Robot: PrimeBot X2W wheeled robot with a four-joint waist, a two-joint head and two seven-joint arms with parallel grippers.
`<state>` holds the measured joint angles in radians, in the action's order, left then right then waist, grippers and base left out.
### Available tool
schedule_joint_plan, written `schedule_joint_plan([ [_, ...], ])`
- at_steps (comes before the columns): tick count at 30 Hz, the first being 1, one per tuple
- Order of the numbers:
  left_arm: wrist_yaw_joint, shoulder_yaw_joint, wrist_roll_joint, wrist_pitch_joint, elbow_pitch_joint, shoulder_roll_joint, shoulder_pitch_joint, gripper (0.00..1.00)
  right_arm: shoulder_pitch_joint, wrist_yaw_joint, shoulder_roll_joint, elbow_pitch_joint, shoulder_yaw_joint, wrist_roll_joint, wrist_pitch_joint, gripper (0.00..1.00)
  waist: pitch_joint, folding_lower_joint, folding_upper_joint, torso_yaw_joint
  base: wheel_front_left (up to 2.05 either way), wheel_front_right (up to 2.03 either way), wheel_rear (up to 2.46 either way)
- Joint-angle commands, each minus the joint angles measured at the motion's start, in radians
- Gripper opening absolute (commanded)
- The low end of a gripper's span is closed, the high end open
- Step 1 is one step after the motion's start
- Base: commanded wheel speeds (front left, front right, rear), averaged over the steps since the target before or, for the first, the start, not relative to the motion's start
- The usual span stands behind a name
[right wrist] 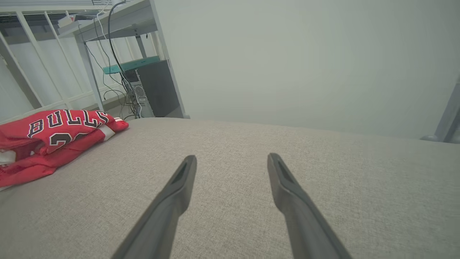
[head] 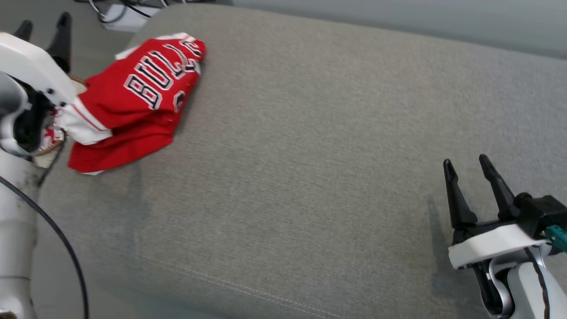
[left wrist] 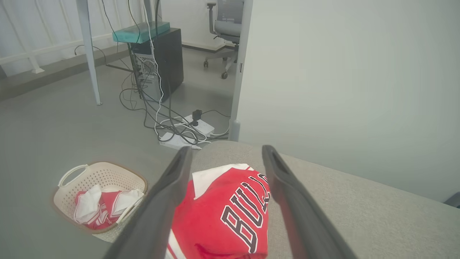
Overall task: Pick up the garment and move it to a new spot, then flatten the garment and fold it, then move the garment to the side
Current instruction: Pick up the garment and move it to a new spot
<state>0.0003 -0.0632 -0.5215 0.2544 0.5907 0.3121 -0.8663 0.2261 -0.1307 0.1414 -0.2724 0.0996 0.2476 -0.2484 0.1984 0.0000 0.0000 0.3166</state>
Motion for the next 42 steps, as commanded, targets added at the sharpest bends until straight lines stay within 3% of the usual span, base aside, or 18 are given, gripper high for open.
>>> schedule_joint_plan([
  [1,-0.007,0.036,-0.016,0.039,0.03,0.075,-0.078,1.0,0.041,0.0,0.014,0.03,0.022,0.009,-0.013,1.0,0.082,0.0,0.0,-0.073,0.0,0.0,0.0],
  [11,-0.022,0.053,-0.054,0.16,0.282,0.146,-0.165,1.0,0.106,0.0,0.031,0.029,0.047,0.033,-0.013,1.0,0.179,0.0,0.0,-0.158,0.0,0.0,0.0],
  [17,-0.027,0.057,-0.077,0.226,0.384,0.159,-0.154,1.0,0.122,0.0,0.037,0.025,0.062,0.05,-0.013,1.0,0.198,0.0,0.0,-0.173,0.0,0.0,0.0],
  [24,-0.023,0.077,-0.107,0.222,0.447,0.156,-0.143,1.0,0.131,0.0,0.045,0.03,0.068,0.06,-0.013,1.0,0.213,0.0,0.0,-0.184,0.0,0.0,0.0],
  [25,-0.023,0.079,-0.112,0.223,0.455,0.152,-0.145,0.64,0.132,0.0,0.047,0.033,0.064,0.062,-0.013,1.0,0.215,0.0,0.0,-0.185,0.0,0.0,0.0],
  [27,-0.026,0.086,-0.122,0.211,0.466,0.148,-0.147,0.0,0.133,0.0,0.046,0.038,0.057,0.065,-0.013,1.0,0.215,0.0,0.0,-0.188,0.0,0.0,0.0],
  [31,-0.03,0.069,-0.105,0.195,0.481,0.162,-0.147,0.0,0.132,0.0,0.043,0.044,0.049,0.073,-0.013,1.0,0.206,0.0,0.0,-0.195,0.0,0.0,0.0],
  [42,-0.048,0.003,-0.024,-0.004,0.366,0.175,-0.246,0.0,0.099,0.0,0.04,0.052,-0.005,0.077,-0.013,1.0,0.158,0.0,0.0,-0.153,0.0,0.0,0.0],
])
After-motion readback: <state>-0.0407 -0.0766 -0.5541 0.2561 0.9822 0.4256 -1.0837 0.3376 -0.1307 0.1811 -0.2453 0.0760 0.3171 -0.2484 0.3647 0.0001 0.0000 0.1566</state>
